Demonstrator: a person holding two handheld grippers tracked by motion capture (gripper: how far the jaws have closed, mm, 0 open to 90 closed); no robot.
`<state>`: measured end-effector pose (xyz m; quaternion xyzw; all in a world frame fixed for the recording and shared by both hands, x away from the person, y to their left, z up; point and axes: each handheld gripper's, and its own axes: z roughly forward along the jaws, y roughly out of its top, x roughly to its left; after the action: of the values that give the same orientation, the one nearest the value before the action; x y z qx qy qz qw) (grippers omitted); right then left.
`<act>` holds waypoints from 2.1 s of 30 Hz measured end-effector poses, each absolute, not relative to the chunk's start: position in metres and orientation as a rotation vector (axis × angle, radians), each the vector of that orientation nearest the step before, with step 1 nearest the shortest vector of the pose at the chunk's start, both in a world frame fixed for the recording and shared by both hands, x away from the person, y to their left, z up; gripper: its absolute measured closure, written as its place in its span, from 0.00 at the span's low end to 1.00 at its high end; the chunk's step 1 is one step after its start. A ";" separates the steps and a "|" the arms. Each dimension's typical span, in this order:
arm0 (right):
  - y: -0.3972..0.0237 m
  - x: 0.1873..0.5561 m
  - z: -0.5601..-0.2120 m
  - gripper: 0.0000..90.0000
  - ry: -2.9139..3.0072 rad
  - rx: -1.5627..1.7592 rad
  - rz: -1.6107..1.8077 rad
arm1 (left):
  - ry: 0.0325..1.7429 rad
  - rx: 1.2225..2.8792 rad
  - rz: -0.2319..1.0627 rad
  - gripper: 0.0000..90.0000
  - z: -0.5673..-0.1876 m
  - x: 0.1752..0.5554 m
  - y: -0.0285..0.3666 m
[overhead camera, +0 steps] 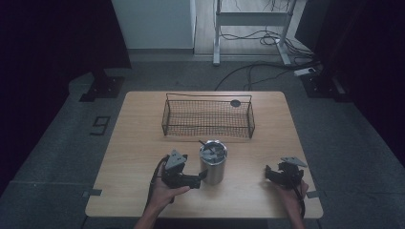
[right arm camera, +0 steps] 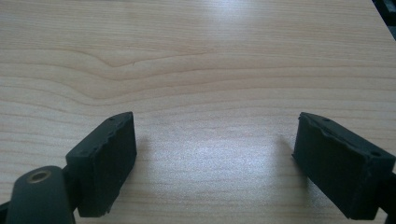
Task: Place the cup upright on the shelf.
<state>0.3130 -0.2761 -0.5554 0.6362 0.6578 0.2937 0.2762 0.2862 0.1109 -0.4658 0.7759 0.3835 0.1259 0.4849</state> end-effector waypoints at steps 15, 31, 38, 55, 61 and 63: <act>-0.276 0.313 -0.555 0.14 1.767 1.709 0.789 | 0.911 1.909 0.265 0.01 -0.464 0.292 0.095; -0.276 0.313 -0.555 0.14 1.767 1.709 0.789 | 0.893 1.936 0.279 0.01 -0.465 0.300 0.073; -0.276 0.313 -0.555 0.14 1.767 1.709 0.789 | 0.909 1.938 0.291 0.01 -0.467 0.305 0.067; -0.276 0.313 -0.555 0.14 1.767 1.709 0.789 | 0.901 1.918 0.359 0.00 -0.473 0.315 0.048; -0.276 0.313 -0.555 0.14 1.767 1.709 0.789 | 0.925 1.918 0.388 0.00 -0.474 0.318 0.042; -0.276 0.313 -0.555 0.14 1.767 1.709 0.789 | 0.932 1.919 0.395 0.00 -0.475 0.319 0.040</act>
<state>0.3130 -0.2762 -0.5553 0.6362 0.6578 0.2938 0.2761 0.3186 0.0402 -0.4745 0.7821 0.3799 0.1611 0.4670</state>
